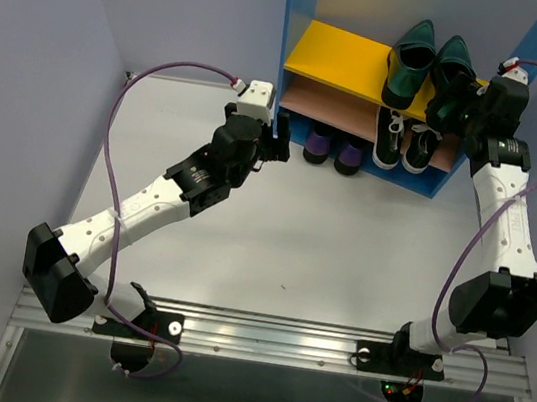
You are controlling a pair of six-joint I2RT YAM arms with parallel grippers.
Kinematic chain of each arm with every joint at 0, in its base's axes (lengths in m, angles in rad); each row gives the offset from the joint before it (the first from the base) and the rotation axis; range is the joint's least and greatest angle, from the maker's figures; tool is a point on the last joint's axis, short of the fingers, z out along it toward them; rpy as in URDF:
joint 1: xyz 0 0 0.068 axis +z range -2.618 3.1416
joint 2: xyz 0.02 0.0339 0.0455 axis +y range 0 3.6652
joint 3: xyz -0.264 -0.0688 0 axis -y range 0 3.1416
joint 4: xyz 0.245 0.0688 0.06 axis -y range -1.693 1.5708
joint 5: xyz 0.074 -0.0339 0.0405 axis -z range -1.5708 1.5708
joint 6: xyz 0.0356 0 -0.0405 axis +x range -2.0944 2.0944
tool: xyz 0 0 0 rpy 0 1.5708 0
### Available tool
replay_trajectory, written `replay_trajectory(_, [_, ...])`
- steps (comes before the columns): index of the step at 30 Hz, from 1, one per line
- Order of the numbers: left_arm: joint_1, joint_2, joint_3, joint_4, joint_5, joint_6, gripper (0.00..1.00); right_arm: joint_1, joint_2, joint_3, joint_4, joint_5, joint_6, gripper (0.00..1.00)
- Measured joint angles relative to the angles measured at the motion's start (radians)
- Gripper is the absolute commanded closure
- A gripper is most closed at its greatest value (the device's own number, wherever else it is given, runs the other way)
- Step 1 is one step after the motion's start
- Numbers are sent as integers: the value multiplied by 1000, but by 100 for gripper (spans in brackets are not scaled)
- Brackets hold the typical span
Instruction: Place and organize the shoes onto the shoe shelf
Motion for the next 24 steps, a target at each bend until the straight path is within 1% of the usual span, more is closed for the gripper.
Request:
replay_trajectory(5, [0,1,0,0,5,-6,18,0,0,0,4,-46,7,1])
replay_trajectory(13, [0,4,1,-12,6,-8,18,0,-33,0,5,-47,2,0])
replay_trajectory(21, [0,3,34,-40,-30,-6,15,1,-198,-1,-106,3,-10,0])
replay_trajectory(24, [0,-7,37,-50,-50,-7,15,2,-283,-70,-149,60,-6,0])
